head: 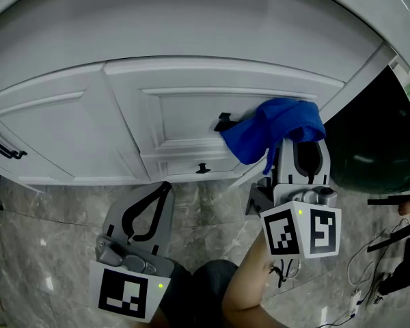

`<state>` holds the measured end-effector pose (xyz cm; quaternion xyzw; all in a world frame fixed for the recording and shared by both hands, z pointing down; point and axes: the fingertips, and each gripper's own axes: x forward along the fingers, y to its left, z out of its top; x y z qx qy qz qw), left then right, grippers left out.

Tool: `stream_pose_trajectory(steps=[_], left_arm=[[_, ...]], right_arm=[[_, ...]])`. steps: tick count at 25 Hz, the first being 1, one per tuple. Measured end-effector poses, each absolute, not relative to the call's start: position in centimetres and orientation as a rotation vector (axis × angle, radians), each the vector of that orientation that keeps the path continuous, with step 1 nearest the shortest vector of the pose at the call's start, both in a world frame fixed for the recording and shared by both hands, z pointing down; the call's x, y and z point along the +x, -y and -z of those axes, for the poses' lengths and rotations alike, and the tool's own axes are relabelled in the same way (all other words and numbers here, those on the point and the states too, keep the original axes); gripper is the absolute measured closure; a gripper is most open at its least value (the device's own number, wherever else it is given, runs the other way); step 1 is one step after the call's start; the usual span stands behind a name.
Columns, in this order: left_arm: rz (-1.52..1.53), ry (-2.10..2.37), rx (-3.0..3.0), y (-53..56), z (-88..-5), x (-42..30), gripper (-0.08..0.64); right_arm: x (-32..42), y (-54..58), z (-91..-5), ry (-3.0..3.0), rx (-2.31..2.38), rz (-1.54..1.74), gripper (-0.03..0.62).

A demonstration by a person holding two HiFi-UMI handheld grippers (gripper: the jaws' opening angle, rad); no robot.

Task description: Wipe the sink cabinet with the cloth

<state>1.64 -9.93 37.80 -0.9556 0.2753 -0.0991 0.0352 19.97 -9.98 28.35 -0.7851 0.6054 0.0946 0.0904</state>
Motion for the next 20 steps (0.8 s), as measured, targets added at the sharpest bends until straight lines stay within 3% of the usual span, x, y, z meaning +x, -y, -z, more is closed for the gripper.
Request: stream_pose_trajectory(steps=[20], left_arm=[[0.322,-0.824,-2.934,9.97,-38.19,2.02,0.558]], right_arm=[[20.24,9.64,-28.35,-1.773,-2.537,-0.445,0.477]])
